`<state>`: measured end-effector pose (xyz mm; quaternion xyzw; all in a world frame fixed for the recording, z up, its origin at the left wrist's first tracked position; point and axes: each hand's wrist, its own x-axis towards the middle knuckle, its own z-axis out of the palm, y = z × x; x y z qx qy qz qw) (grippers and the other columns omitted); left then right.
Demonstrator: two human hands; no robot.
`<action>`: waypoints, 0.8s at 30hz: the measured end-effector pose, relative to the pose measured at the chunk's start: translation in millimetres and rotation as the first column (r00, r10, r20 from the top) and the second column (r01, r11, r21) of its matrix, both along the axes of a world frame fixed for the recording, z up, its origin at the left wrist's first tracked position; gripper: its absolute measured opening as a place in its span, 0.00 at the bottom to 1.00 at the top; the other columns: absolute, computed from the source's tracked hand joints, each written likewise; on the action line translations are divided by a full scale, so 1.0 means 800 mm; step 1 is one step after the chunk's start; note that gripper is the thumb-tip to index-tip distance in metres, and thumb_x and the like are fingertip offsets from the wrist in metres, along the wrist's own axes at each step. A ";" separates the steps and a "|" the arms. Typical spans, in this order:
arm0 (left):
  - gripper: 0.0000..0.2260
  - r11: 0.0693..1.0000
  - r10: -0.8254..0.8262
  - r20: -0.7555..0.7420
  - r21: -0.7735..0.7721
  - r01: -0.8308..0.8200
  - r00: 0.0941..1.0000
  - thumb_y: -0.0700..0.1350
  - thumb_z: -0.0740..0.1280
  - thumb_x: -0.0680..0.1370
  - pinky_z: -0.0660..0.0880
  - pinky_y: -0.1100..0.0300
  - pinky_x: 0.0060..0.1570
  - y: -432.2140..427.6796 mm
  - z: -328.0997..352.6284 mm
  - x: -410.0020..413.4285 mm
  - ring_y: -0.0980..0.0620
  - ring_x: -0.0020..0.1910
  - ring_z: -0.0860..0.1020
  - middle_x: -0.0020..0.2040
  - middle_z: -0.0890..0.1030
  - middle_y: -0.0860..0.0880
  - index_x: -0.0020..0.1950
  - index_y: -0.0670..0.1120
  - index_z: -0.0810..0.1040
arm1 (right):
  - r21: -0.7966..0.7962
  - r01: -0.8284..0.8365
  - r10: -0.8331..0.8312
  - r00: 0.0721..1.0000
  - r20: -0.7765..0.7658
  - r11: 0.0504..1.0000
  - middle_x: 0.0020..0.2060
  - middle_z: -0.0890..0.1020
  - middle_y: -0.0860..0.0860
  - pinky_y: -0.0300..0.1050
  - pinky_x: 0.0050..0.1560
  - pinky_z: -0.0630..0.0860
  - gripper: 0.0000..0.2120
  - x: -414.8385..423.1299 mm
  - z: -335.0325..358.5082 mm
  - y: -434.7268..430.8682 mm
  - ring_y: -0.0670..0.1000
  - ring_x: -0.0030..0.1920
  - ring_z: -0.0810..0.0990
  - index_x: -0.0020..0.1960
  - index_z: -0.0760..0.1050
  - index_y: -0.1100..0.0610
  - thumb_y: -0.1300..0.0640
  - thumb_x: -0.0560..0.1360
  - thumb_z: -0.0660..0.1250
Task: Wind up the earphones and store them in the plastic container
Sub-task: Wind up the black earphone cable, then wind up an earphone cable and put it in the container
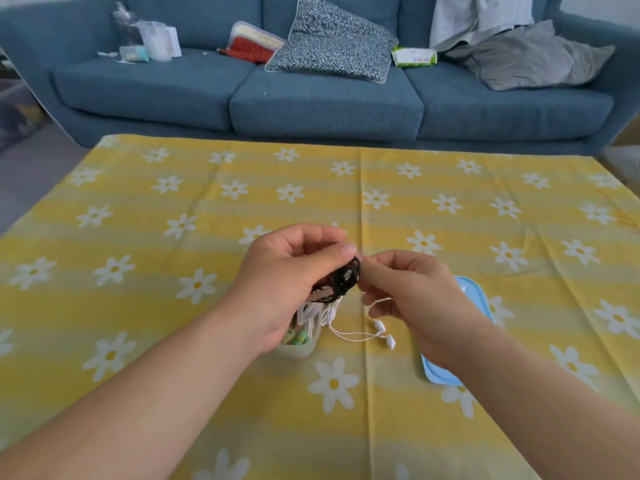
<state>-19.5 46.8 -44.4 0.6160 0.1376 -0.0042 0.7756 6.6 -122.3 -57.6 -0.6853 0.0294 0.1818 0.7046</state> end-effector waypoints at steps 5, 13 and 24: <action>0.04 0.942 0.282 0.007 0.186 -0.278 0.959 0.41 0.77 0.74 0.84 0.52 0.49 0.063 -0.004 0.018 0.48 0.45 0.84 0.45 0.86 0.45 0.46 0.48 0.87 | 0.018 -0.015 0.015 1.000 0.006 1.000 0.33 0.82 0.54 0.45 0.34 0.76 0.12 0.000 -0.003 0.045 0.52 0.34 0.78 0.45 0.81 0.64 0.54 0.76 0.75; 0.18 0.734 0.115 -0.126 0.680 0.001 0.985 0.40 0.69 0.79 0.72 0.63 0.59 0.073 -0.036 0.039 0.52 0.62 0.79 0.65 0.81 0.50 0.69 0.48 0.78 | 0.021 0.035 -0.035 0.999 -0.027 0.999 0.36 0.85 0.55 0.47 0.35 0.76 0.07 0.006 -0.007 0.081 0.53 0.35 0.80 0.55 0.80 0.57 0.55 0.82 0.67; 0.05 0.016 -0.119 -0.032 0.999 0.034 0.992 0.40 0.67 0.76 0.78 0.50 0.43 0.077 -0.024 0.020 0.45 0.50 0.79 0.49 0.80 0.50 0.49 0.46 0.81 | 0.004 0.018 -0.018 0.999 -0.038 1.000 0.34 0.85 0.53 0.46 0.34 0.76 0.08 0.012 -0.007 0.071 0.51 0.33 0.80 0.58 0.80 0.57 0.62 0.82 0.64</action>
